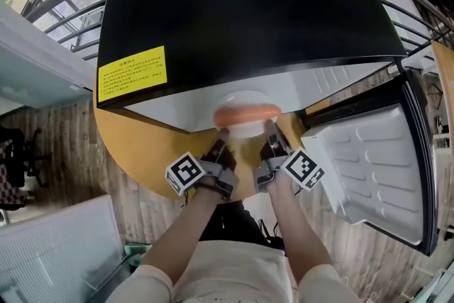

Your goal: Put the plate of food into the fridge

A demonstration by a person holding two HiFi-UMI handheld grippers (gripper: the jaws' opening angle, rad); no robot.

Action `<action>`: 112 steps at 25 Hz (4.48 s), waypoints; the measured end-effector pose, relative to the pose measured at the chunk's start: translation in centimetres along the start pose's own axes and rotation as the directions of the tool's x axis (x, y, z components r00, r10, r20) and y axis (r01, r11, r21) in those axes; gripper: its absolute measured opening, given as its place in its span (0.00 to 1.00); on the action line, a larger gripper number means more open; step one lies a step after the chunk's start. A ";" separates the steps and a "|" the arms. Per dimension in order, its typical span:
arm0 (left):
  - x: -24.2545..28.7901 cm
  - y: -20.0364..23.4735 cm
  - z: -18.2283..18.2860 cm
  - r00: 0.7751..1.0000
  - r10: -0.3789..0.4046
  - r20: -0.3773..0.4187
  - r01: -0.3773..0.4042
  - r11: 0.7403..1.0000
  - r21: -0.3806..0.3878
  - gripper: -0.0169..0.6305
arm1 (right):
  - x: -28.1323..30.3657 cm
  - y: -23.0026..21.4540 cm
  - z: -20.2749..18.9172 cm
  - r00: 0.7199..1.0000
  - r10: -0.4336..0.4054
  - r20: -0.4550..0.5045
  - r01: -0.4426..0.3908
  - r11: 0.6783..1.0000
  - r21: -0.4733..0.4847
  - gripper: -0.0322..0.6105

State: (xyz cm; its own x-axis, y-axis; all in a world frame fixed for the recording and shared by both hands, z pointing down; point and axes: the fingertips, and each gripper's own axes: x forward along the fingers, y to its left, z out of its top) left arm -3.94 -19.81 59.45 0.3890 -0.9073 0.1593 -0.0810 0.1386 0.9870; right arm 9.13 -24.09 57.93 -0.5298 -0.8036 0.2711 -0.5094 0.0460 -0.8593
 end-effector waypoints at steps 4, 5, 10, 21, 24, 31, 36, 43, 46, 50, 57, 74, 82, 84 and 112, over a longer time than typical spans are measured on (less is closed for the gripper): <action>1.0 1.1 0.7 1.000 0.020 0.018 -0.020 1.000 -0.017 0.07 | 1.6 -0.8 0.1 1.000 -0.007 -0.003 0.007 1.000 -0.018 0.11; 1.2 1.4 0.9 0.999 0.025 0.022 -0.025 1.000 -0.018 0.07 | 2.0 -1.0 0.1 1.000 -0.010 -0.006 0.010 1.000 -0.023 0.12; 2.1 2.1 1.5 0.998 0.034 0.049 -0.033 0.999 -0.021 0.08 | 3.6 -2.0 -0.1 0.999 -0.028 -0.018 0.028 0.999 -0.021 0.12; 3.6 3.7 3.0 0.990 0.083 0.118 -0.078 0.996 -0.051 0.07 | 6.4 -3.2 -0.1 0.998 -0.054 -0.021 0.054 0.998 -0.012 0.12; 4.1 4.0 3.4 0.987 0.087 0.135 -0.081 0.996 -0.049 0.08 | 7.2 -3.3 0.1 0.998 -0.054 -0.027 0.053 0.998 -0.040 0.12; 4.9 4.6 3.9 0.983 0.101 0.153 -0.095 0.994 -0.049 0.07 | 8.6 -4.0 0.1 0.997 -0.067 -0.044 0.064 0.996 -0.060 0.12; 5.3 5.0 4.1 0.981 0.112 0.159 -0.105 0.993 -0.049 0.07 | 9.2 -4.5 0.1 0.996 -0.074 -0.051 0.071 0.996 -0.056 0.12; 5.8 5.4 4.2 0.981 0.118 0.153 -0.112 0.993 -0.048 0.07 | 9.5 -4.9 0.1 0.995 -0.075 -0.063 0.069 0.994 -0.084 0.12; 5.9 5.5 4.2 0.980 0.118 0.158 -0.112 0.993 -0.047 0.08 | 9.6 -4.8 0.2 0.995 -0.079 -0.066 0.072 0.992 -0.106 0.12; 6.1 5.5 4.3 0.979 0.128 0.161 -0.123 0.992 -0.041 0.08 | 9.6 -4.8 0.3 0.994 -0.089 -0.068 0.080 0.988 -0.132 0.12; 6.2 5.5 4.1 0.976 0.157 0.152 -0.158 0.987 -0.006 0.08 | 9.6 -5.1 0.1 0.985 -0.150 -0.080 0.128 0.963 -0.238 0.15; 6.5 4.8 3.9 0.980 0.162 0.112 -0.167 0.985 0.033 0.15 | 9.3 -5.3 0.5 0.971 -0.233 -0.058 0.197 0.912 -0.360 0.19; 5.9 4.8 3.7 0.980 0.168 0.106 -0.172 0.985 0.027 0.18 | 8.6 -5.3 0.4 0.972 -0.229 -0.055 0.197 0.917 -0.346 0.21; 5.6 4.8 3.7 0.980 0.170 0.106 -0.175 0.984 0.031 0.18 | 8.4 -5.2 0.4 0.972 -0.227 -0.056 0.194 0.917 -0.347 0.21; -3.3 -3.2 0.0 0.987 0.107 -0.118 -0.066 0.949 0.308 0.11 | -0.9 4.3 -3.1 0.988 -0.130 -0.082 0.086 0.909 -0.408 0.13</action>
State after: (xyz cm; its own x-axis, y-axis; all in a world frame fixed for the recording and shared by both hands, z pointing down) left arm -4.99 -17.26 55.82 0.4839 -0.8339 0.2656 -0.3852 0.0695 0.9202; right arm 5.25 -21.32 55.33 -0.5125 -0.7517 0.4150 -0.7852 0.2147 -0.5808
